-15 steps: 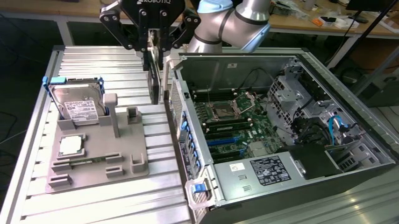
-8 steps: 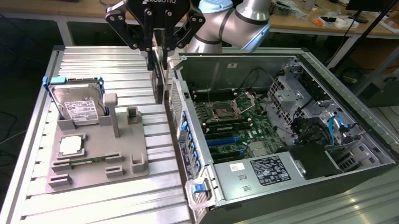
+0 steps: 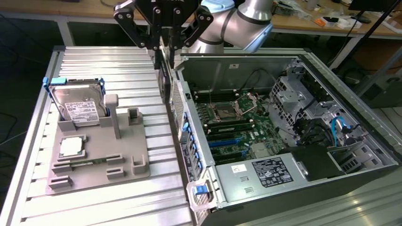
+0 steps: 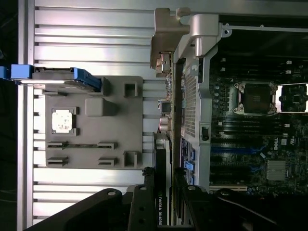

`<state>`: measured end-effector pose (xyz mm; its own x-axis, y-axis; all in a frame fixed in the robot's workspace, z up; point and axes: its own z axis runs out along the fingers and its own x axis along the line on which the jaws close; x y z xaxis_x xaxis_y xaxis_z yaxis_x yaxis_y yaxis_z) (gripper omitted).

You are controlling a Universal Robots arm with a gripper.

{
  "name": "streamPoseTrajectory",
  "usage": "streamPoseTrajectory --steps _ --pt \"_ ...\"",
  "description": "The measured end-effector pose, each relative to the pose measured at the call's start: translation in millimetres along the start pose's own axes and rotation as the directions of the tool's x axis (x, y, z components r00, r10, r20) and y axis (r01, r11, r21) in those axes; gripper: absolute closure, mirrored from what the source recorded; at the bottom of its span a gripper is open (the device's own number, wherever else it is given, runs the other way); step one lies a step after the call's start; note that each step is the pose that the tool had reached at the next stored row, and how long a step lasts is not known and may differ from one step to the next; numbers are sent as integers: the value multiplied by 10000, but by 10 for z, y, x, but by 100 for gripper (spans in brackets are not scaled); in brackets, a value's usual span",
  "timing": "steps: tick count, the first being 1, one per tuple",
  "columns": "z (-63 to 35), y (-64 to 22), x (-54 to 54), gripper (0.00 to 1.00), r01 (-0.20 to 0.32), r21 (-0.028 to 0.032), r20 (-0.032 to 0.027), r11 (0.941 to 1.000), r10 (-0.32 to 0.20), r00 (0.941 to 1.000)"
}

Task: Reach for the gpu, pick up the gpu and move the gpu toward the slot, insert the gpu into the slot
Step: 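Pick up the gpu and move the gpu toward the slot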

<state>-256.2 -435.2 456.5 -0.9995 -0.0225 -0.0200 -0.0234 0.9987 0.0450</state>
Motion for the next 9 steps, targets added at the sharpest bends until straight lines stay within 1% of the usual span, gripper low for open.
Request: streamPoseTrajectory --steps 2,4,9 --pt "1 -1 -40 73 -1 1 0 10000 1 10000" --pt "2 -3 -116 73 0 0 0 10000 0 10000" --pt "5 -6 -263 73 -1 1 0 10000 1 10000"
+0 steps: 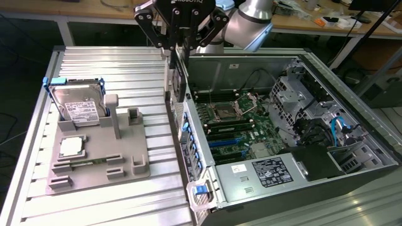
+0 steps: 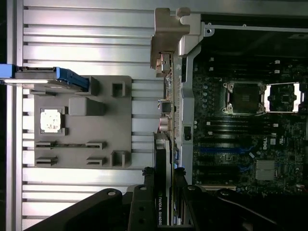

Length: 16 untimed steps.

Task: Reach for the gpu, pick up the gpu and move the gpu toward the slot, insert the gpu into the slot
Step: 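Pick up the gpu and move the gpu toward the slot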

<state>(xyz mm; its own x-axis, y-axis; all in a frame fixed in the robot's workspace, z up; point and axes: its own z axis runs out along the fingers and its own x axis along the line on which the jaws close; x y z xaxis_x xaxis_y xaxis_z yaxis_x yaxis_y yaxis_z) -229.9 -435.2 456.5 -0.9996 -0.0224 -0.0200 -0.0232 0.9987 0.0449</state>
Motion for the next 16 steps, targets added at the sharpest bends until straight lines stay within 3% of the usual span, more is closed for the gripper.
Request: streamPoseTrajectory --steps 16 --pt "10 -11 -444 73 1 0 0 10000 -1 10000"
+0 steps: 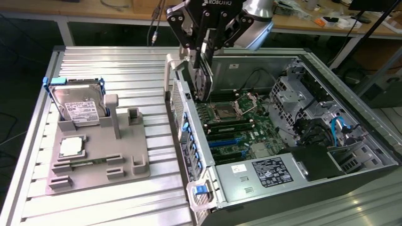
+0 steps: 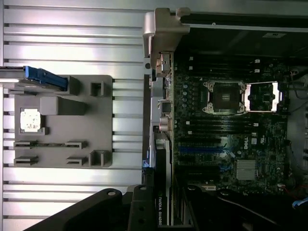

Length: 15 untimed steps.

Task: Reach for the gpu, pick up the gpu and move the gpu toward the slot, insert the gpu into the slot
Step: 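Pick up the gpu and move the gpu toward the slot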

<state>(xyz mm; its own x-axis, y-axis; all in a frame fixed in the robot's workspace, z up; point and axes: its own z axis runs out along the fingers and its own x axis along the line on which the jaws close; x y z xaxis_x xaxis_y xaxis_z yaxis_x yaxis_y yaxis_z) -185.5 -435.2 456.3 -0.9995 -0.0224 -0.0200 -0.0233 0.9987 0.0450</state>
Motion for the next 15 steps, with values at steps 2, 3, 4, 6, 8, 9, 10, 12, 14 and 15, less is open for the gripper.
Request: streamPoseTrajectory --steps 2,3,4,6,8,9,10,12,14,15 --pt "1 -1 -51 73 1 0 0 10000 -1 10000" --pt "2 -2 -76 73 1 0 0 10000 -1 10000" --pt "2 -2 -99 73 0 1 -1 10000 0 10000" --pt "4 -3 -143 73 -1 0 0 10000 1 10000" --pt "6 -4 -186 73 0 0 0 10000 0 10000" --pt "6 -5 -208 73 0 0 0 10000 0 10000" --pt "7 -5 -230 73 1 1 -1 10000 -1 10000" --pt "8 -7 -274 73 0 0 0 10000 0 10000" --pt "10 -8 -319 73 0 1 0 10000 0 10000" --pt "11 -8 -340 73 1 0 0 10000 -1 10000"
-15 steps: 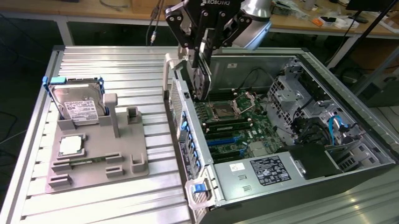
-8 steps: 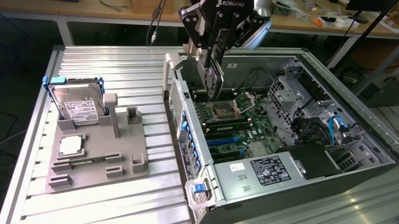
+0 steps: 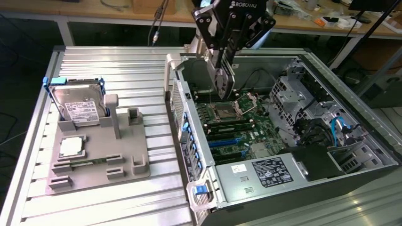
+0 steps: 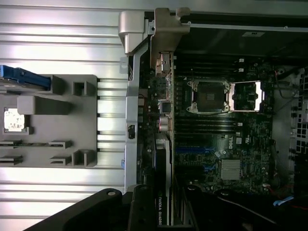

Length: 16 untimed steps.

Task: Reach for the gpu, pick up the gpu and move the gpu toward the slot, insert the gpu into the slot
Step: 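Pick up the gpu and move the gpu toward the slot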

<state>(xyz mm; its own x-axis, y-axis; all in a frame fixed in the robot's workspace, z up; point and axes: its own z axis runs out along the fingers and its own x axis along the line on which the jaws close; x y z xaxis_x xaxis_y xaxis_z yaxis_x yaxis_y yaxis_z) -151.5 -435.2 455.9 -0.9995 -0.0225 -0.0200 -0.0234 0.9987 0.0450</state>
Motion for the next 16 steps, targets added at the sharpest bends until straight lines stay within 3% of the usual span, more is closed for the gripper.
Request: streamPoseTrajectory --steps 16 --pt "18 -8 -326 73 141 -3 -6 9999 -141 9999"
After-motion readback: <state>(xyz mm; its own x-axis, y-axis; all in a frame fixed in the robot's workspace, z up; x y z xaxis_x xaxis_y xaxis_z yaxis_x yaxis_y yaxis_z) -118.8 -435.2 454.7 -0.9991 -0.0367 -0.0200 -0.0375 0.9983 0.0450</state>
